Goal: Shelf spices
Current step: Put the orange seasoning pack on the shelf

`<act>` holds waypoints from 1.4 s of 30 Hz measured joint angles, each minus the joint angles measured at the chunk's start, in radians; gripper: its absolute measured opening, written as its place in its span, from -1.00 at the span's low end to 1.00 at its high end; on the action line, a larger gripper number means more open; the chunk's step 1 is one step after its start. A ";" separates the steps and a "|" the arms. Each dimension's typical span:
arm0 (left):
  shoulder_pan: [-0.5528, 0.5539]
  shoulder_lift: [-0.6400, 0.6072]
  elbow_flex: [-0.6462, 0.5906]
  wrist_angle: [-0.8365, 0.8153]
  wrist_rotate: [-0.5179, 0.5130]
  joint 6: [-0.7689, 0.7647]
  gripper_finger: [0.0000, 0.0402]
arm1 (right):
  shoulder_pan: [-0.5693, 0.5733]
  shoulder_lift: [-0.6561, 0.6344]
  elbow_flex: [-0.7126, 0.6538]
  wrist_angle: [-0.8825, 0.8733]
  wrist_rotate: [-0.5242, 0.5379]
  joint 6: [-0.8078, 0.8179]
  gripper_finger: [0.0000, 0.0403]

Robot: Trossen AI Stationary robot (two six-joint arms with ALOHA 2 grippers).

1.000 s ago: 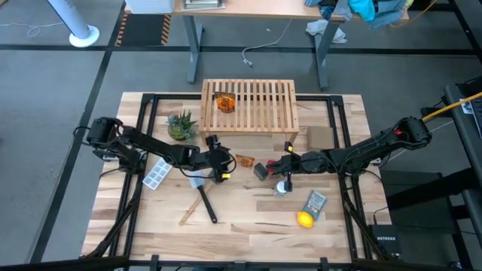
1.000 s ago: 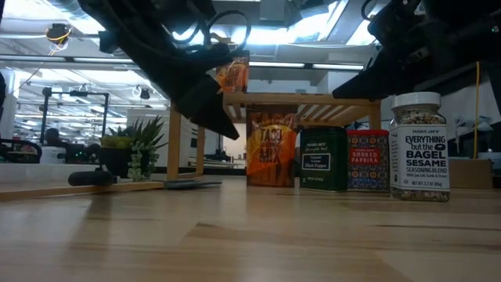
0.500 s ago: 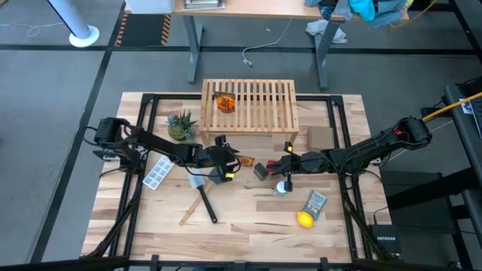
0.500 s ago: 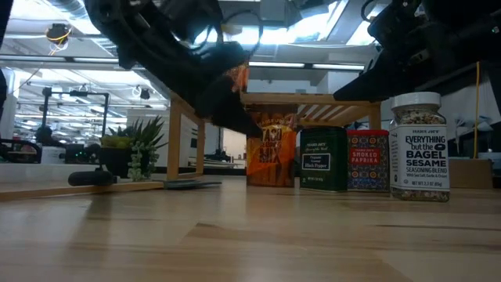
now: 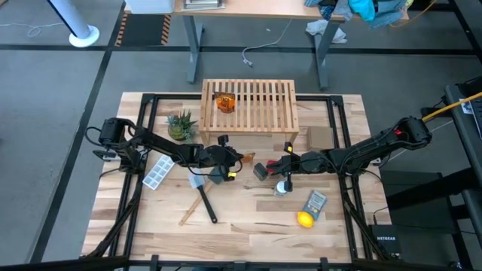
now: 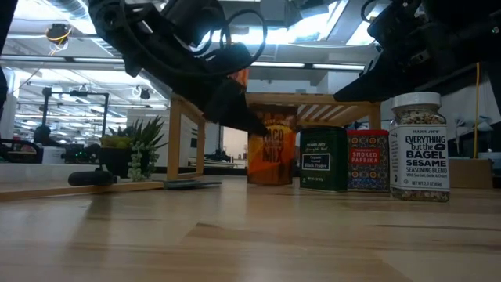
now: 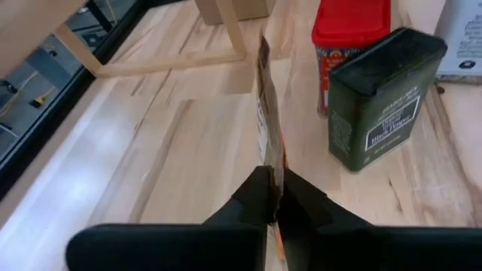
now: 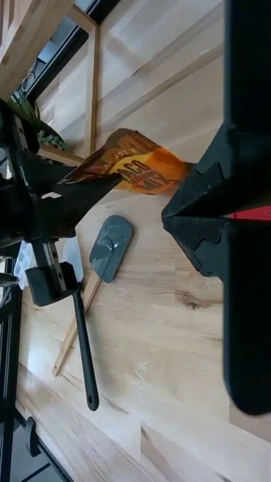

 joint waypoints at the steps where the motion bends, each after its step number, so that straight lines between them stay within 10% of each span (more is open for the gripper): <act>1: 0.000 0.000 0.000 0.003 0.000 0.003 -0.94 | 0.000 0.000 0.000 0.000 0.000 0.000 -0.95; 24: 0.003 -0.395 0.000 -0.121 -0.051 0.151 -1.00 | 0.000 0.000 0.000 0.000 0.000 0.000 -0.95; 42: 0.305 -0.545 0.000 -0.267 0.133 0.157 -1.00 | 0.000 0.000 0.000 0.005 0.000 0.000 -0.95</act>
